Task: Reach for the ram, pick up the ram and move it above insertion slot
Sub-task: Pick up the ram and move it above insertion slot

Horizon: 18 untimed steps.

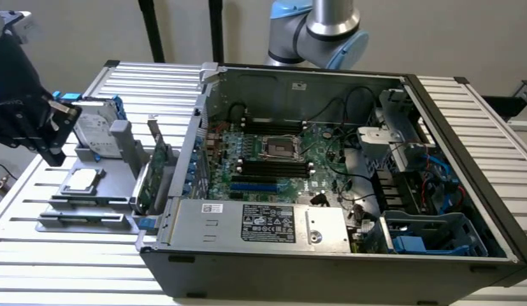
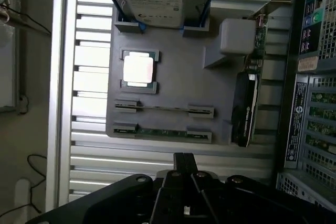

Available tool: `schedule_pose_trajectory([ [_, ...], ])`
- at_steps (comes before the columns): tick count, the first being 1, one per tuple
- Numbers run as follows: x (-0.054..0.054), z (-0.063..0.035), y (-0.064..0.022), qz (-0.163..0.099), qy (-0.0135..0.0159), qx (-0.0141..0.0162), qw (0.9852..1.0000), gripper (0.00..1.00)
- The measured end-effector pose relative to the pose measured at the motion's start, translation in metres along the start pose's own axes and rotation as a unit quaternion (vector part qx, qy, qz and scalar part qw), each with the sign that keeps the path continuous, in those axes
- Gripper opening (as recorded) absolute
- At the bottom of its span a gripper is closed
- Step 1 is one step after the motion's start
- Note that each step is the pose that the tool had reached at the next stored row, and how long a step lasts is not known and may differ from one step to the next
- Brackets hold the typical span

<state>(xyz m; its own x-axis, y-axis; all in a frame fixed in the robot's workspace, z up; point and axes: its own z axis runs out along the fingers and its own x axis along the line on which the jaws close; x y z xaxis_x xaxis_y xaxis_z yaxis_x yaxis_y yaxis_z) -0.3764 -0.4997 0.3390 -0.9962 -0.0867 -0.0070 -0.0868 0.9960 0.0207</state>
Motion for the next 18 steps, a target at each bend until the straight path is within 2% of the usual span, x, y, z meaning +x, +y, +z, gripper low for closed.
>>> schedule_pose_trajectory([
  [5,0.0,0.0,0.0,-0.045,0.0009,-0.0003,0.999,0.11],
  [9,0.0,0.0,0.0,-0.082,0.0015,-0.0006,0.9967,0.11],
  [14,0.0,0.0,0.0,-0.126,0.0022,-0.0008,0.992,0.11],
  [18,0.0,0.0,0.0,-0.163,0.0027,-0.0011,0.9867,0.11],
])
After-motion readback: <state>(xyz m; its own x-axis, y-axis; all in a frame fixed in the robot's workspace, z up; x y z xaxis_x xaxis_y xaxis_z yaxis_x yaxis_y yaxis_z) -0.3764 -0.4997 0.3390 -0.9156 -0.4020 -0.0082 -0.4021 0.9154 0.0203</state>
